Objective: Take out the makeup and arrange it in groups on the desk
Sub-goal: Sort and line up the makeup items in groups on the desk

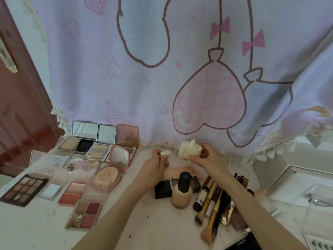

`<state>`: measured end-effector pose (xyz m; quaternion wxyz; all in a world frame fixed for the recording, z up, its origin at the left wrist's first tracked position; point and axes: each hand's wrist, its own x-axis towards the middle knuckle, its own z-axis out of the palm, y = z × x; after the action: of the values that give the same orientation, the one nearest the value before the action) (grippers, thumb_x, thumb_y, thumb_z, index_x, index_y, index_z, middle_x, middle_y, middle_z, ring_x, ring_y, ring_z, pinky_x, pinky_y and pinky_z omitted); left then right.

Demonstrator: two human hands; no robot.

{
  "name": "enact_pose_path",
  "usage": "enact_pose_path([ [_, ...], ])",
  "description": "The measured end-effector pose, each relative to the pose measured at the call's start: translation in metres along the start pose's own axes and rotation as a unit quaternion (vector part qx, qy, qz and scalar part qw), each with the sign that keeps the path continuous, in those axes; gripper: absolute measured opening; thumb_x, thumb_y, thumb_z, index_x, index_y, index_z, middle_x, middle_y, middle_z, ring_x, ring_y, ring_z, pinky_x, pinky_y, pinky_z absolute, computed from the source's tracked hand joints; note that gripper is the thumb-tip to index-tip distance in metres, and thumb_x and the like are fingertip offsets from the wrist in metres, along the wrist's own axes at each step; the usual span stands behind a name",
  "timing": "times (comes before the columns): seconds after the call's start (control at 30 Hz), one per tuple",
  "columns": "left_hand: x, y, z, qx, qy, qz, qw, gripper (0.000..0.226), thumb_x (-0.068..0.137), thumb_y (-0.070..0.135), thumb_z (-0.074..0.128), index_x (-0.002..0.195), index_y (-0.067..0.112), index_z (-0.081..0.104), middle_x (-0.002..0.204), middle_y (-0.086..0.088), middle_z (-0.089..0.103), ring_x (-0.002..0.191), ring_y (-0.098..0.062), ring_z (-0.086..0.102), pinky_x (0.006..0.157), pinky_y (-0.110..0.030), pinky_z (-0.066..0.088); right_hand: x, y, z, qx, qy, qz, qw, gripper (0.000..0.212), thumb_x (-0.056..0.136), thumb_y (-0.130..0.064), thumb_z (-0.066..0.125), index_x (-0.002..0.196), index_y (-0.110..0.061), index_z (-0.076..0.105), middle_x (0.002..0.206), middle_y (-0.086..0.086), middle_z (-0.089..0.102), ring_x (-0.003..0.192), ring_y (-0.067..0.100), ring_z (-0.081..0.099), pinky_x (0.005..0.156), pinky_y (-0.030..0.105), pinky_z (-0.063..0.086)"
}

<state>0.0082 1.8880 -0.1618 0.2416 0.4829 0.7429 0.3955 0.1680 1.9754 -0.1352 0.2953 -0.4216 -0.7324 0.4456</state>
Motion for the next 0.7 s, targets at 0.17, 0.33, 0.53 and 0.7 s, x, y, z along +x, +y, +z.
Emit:
enact_pose_path([
  [0.17, 0.013, -0.018, -0.016, 0.159, 0.115, 0.030, 0.980, 0.025, 0.096, 0.028, 0.045, 0.104, 0.006, 0.052, 0.103, -0.008, 0.054, 0.093, -0.024, 0.053, 0.079, -0.030, 0.042, 0.014, -0.001, 0.028, -0.024, -0.031, -0.015, 0.999, 0.034, 0.079, -0.021, 0.072, 0.107, -0.022, 0.054, 0.101, -0.012, 0.056, 0.096, 0.007, 0.052, 0.072, 0.013, 0.041],
  [0.33, 0.018, -0.018, -0.016, 0.227, 0.146, 0.018, 0.963, 0.021, 0.095, 0.021, 0.044, 0.107, 0.005, 0.051, 0.109, -0.013, 0.052, 0.094, -0.032, 0.055, 0.079, -0.041, 0.045, 0.027, 0.000, 0.047, -0.032, -0.029, -0.020, 0.999, 0.031, 0.080, -0.018, 0.071, 0.107, -0.018, 0.056, 0.103, -0.005, 0.059, 0.095, 0.010, 0.056, 0.070, 0.013, 0.043],
  [0.53, 0.030, -0.017, -0.007, 0.243, 0.169, 0.026, 0.955, 0.023, 0.087, 0.000, 0.045, 0.109, 0.005, 0.048, 0.108, -0.014, 0.048, 0.082, -0.029, 0.055, 0.068, -0.036, 0.048, 0.040, -0.004, 0.061, -0.109, -0.016, -0.055, 0.992, 0.033, 0.080, -0.023, 0.070, 0.109, -0.016, 0.056, 0.101, -0.008, 0.056, 0.091, 0.008, 0.053, 0.067, 0.013, 0.037],
  [0.7, 0.032, -0.024, -0.008, 0.165, 0.163, 0.010, 0.973, 0.022, 0.094, 0.009, 0.045, 0.113, 0.001, 0.051, 0.116, -0.017, 0.046, 0.091, -0.034, 0.055, 0.076, -0.035, 0.042, 0.041, -0.001, 0.065, -0.147, 0.017, -0.066, 0.987, 0.033, 0.080, -0.026, 0.069, 0.107, -0.013, 0.053, 0.104, -0.002, 0.057, 0.090, 0.010, 0.049, 0.066, 0.016, 0.035],
])
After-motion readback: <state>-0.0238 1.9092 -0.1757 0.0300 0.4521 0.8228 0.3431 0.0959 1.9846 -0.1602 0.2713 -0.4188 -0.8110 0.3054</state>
